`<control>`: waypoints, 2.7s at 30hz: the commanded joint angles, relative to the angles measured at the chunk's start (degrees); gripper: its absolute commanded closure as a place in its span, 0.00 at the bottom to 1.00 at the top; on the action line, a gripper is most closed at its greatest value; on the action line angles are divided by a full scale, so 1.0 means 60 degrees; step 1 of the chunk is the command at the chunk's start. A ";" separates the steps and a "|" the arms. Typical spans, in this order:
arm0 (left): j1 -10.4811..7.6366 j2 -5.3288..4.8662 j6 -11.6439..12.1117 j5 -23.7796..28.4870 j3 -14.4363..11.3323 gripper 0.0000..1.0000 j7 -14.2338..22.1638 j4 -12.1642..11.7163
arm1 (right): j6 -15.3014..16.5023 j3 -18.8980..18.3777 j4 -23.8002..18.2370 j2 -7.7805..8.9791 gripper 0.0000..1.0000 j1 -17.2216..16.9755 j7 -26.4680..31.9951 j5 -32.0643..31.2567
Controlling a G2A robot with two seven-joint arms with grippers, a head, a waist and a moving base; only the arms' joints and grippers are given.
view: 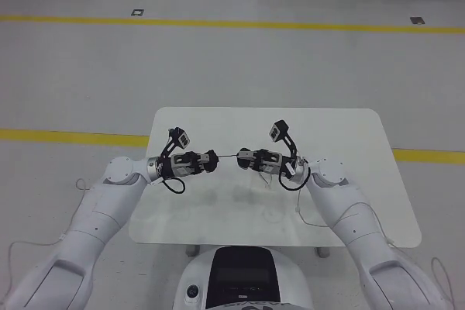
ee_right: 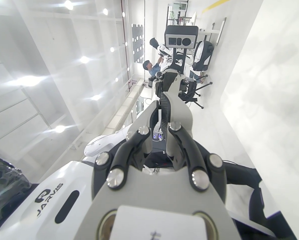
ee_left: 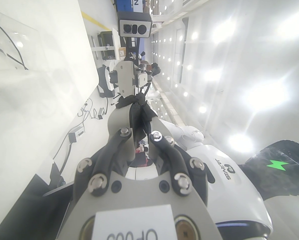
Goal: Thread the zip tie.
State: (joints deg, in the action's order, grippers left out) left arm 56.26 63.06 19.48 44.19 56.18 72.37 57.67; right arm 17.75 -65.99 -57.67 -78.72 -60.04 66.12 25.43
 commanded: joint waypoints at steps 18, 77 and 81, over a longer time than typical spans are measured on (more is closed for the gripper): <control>0.0000 0.0000 0.0000 0.0000 0.0000 0.00 0.0000 0.0000 | 0.0036 0.0117 0.0169 0.0091 1.00 0.0055 -0.0058 0.0222; 0.0192 -0.0176 -0.0377 -0.0812 -0.0217 0.00 0.0056 0.1126 | -0.0728 0.1107 -0.0341 0.0041 1.00 0.0013 0.0140 0.1122; 0.0178 -0.0176 -0.0343 -0.0809 -0.0234 0.18 0.0030 0.1086 | -0.0688 0.1115 -0.0264 0.0058 1.00 0.0083 -0.0038 0.0949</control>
State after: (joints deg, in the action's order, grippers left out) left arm 57.34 62.01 17.35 39.37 54.79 72.60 64.25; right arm 13.54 -59.19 -59.33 -78.44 -59.61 66.16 31.45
